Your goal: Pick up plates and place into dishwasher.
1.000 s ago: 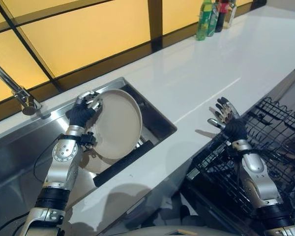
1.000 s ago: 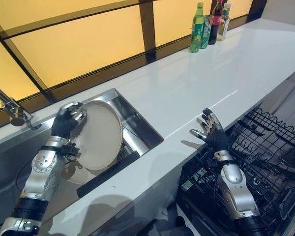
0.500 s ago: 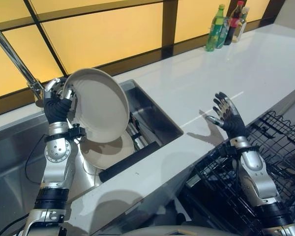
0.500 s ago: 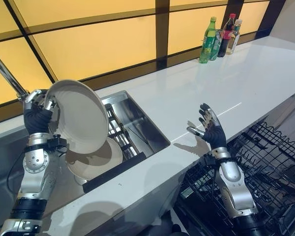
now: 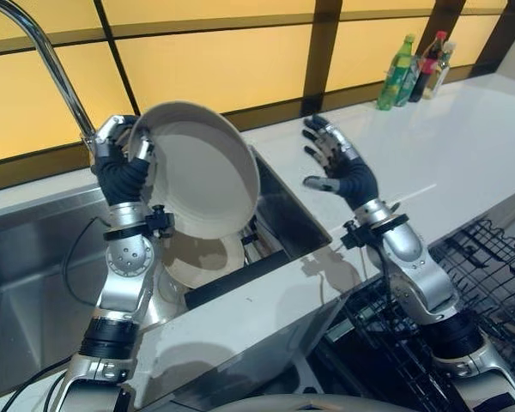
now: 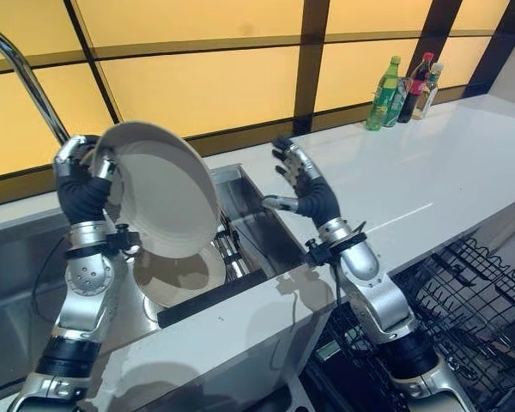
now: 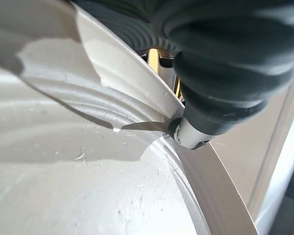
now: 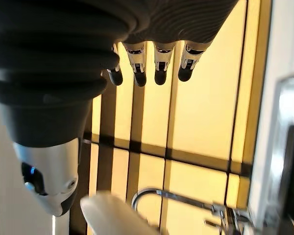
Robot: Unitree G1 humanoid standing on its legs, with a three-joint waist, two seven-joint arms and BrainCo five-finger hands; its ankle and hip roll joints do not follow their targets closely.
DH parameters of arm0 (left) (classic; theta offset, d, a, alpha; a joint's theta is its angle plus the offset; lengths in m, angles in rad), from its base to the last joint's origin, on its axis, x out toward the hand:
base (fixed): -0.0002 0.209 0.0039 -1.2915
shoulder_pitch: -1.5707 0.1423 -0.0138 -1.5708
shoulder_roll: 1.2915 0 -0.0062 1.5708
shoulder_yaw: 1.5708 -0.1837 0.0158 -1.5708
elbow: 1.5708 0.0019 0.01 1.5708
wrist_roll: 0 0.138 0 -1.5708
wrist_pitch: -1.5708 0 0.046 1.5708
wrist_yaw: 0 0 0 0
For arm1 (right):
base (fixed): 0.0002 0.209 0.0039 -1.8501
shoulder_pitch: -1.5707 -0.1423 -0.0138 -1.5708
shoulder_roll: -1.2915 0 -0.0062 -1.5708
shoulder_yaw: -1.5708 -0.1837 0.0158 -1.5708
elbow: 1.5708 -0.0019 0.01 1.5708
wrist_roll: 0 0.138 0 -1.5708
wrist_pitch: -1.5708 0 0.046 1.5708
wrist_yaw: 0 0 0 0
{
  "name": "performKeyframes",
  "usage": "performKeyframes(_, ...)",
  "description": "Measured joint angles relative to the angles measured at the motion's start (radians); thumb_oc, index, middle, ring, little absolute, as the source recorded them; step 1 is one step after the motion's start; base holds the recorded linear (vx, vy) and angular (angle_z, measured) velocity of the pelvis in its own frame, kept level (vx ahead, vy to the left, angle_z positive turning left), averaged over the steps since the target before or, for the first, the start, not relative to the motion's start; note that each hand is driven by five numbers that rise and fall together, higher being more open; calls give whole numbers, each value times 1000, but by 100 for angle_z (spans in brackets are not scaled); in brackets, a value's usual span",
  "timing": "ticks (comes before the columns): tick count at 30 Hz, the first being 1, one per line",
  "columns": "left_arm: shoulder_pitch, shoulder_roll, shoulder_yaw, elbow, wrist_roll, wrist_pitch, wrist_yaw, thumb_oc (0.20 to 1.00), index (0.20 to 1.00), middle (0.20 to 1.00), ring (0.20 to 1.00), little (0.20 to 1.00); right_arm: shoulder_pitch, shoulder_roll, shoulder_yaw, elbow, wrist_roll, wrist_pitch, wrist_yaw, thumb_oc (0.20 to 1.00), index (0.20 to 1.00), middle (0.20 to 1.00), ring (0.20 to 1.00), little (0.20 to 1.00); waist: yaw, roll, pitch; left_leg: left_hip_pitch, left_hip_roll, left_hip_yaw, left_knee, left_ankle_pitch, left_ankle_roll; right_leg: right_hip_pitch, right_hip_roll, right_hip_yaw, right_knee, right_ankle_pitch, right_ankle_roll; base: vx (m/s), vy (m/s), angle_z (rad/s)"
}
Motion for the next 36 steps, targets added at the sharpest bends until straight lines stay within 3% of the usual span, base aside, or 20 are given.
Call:
performKeyframes(5, -5, -36, -55, -11, 2, 1, 9, 200, 200, 200, 200, 200, -2, 33, 49, 0, 25, 22, -1, 1000, 1000, 1000, 1000, 1000, 0, 1, -5, 0, 1, -2, 0, 0, 0, 1, 1, -1, 0, -1, -1, -30, -34, 1)
performKeyframes(17, -7, -23, -43, -17, 40, 9, 86, 200, 200, 200, 200, 200, -83, 58, 132, -3, 110, 67, -2, 1000, 1000, 1000, 1000, 1000, 4, 4, -14, 1, 4, -15, 1, 2, -2, 7, 7, -13, 0, -4, -4, -26, -36, 2)
performKeyframes(31, -7, -11, -36, -19, 43, 9, 95, 200, 200, 200, 200, 200, -93, 63, 142, -3, 117, 85, -9, 1000, 1000, 1000, 1000, 1000, 2, -3, -43, 3, 9, -6, 0, 1, -4, 4, 9, -13, -1, -14, -1, -6, -18, 0)
performKeyframes(36, -7, -7, -8, -24, 113, 5, 110, 200, 200, 200, 200, 200, -93, 59, 123, -3, 95, 107, -11, 1000, 1000, 1000, 1000, 1000, 1, -3, -44, 5, 13, 5, 0, -3, -8, 0, 12, -12, -1, -12, -7, 27, -13, -6)
